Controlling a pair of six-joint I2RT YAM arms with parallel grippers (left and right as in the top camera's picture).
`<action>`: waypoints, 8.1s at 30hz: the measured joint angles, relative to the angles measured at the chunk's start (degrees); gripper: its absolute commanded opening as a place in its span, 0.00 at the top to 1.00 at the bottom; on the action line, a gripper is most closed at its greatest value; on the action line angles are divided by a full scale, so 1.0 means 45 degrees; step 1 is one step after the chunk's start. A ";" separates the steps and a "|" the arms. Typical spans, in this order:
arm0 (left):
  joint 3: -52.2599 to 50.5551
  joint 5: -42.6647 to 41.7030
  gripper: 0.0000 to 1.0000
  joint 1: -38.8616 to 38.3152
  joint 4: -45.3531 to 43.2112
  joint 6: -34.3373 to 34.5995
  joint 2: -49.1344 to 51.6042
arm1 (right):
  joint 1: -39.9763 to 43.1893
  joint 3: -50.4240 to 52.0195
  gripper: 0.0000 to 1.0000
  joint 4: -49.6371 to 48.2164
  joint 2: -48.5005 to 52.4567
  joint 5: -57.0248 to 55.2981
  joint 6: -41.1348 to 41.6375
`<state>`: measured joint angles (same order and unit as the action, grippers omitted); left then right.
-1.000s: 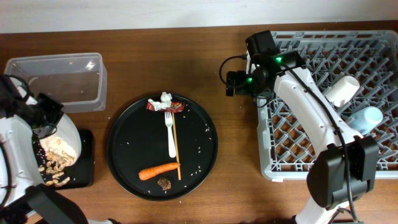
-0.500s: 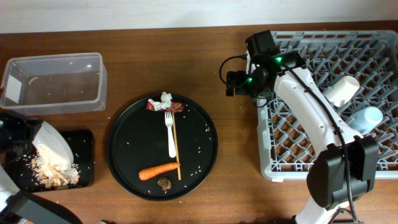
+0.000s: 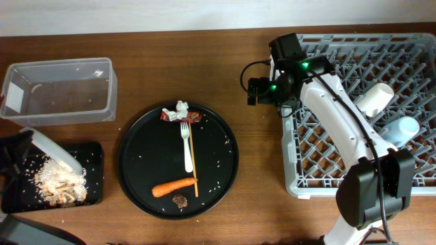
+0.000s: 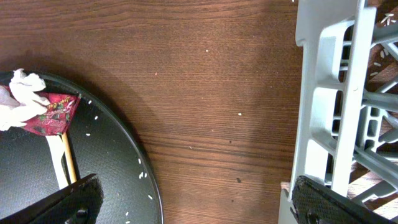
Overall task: Sort waste into correct bins and load items into the dishwasher rack
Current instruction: 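Return the empty plate to the round tray with the left gripper, then grasp the brown meat chunk with the left gripper, then drop the meat chunk onto the black tray with the left gripper, then reach the left gripper to the orange carrot and close on it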
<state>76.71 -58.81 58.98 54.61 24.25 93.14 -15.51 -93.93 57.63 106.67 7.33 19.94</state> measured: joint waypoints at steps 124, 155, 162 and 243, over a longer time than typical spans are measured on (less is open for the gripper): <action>-0.9811 1.2502 0.42 -1.9822 -0.2778 0.7198 -0.4240 | 0.0000 -0.0015 0.01 -0.0005 0.0000 0.0000 -0.0005; -0.4556 1.4362 0.73 -1.5567 0.1695 0.5858 -0.4362 | 0.0000 -0.0015 0.01 0.0010 0.0000 0.0000 0.0010; -0.4449 1.4659 0.73 -0.8325 0.0267 0.4648 -0.4391 | 0.0000 -0.0015 0.01 -0.0005 0.0000 0.0000 0.0005; -0.6110 1.3328 0.29 -1.9608 -0.1345 -0.5119 -0.0350 | 0.0000 -0.0015 0.01 -0.0005 0.0000 0.0000 0.0000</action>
<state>49.21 1.17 -29.26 48.56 1.21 91.57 -15.51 -94.00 57.60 106.67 7.33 19.94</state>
